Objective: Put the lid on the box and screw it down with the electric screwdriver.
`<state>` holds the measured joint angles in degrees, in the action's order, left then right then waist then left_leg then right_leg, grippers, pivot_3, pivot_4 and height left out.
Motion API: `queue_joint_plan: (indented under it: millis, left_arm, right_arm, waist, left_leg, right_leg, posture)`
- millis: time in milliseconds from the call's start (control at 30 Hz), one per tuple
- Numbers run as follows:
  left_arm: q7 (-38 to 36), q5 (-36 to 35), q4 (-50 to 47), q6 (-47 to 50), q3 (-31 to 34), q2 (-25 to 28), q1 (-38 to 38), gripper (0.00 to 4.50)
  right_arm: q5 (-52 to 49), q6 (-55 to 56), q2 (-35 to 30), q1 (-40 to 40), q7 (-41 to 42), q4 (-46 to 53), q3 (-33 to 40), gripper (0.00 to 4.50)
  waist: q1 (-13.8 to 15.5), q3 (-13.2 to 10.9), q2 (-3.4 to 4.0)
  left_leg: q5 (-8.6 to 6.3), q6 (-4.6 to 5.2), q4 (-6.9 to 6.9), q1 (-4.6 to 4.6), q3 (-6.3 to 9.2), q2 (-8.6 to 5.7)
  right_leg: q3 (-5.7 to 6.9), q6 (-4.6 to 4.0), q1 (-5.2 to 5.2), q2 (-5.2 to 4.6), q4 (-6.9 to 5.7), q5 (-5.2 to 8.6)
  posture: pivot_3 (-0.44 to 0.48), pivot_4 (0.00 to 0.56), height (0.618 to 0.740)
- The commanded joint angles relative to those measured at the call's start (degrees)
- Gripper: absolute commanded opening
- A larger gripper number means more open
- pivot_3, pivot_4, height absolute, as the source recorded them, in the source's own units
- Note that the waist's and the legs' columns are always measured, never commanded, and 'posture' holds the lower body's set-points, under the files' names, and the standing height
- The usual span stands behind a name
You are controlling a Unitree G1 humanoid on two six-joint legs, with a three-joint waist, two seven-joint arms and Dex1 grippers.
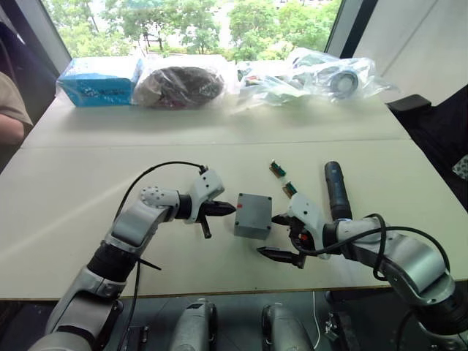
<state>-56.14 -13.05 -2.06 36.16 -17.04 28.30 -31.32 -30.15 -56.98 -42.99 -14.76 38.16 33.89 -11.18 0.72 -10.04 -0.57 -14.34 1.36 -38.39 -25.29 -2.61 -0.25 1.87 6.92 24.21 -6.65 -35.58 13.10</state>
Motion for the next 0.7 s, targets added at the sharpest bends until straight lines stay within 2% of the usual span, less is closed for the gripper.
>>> queue_joint_plan:
  millis: [33, 700]
  left_arm:
    - [-0.99, -1.16, -1.54, 0.16, 0.47, 0.06, -0.70, 0.00]
    - [-3.47, -2.18, -4.32, 1.90, 0.62, 1.24, 0.55, 0.00]
  right_arm:
    - [-0.92, -0.14, 0.91, 0.16, -0.76, 2.87, 1.52, 4.47]
    - [4.57, 4.73, 0.91, -0.95, -1.72, -1.19, 1.27, 4.47]
  waist:
    - [0.01, 0.00, 0.00]
    - [0.02, 0.00, 0.00]
  left_leg:
    - [0.00, 0.00, 0.00, 0.00, 0.00, 0.00]
    - [0.00, 0.00, -0.08, 0.00, 0.01, -0.01]
  right_leg:
    - [0.00, 0.00, 0.00, 0.00, 0.00, 0.00]
    - [0.00, 0.00, 0.00, 0.00, -0.11, 0.00]
  posture:
    - [0.000, 0.150, 0.740]
    - [0.000, 0.150, 0.740]
